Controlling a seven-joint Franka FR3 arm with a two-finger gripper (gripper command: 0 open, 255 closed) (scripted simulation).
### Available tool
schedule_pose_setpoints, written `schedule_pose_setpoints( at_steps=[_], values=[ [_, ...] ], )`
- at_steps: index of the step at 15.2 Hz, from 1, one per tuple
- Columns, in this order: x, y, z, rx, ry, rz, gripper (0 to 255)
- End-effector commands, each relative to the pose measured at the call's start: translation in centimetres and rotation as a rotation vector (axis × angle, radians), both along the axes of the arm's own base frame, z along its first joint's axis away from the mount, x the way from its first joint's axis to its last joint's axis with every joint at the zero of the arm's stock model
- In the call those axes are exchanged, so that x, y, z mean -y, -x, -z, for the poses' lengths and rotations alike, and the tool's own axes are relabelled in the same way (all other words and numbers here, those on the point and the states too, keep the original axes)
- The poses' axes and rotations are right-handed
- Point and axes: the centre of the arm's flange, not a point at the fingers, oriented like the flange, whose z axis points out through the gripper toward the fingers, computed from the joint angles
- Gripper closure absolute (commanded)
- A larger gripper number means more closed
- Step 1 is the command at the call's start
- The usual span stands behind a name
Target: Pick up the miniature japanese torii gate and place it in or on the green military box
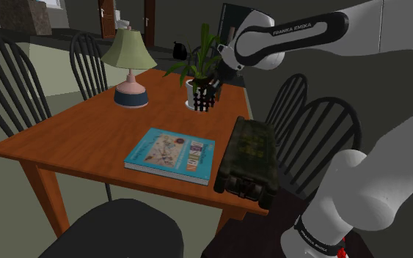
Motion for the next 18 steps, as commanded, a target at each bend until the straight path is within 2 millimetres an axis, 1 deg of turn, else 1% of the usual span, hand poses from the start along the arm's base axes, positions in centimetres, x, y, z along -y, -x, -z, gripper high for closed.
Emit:
schedule_pose_setpoints(
  at_steps=[1, 18],
  values=[
    [0.6, 2.3, -0.1, 0.001, 0.000, 0.000, 255],
    [5.0, 24.3, 0.7, 0.001, 0.000, -0.001, 255]
  ],
)
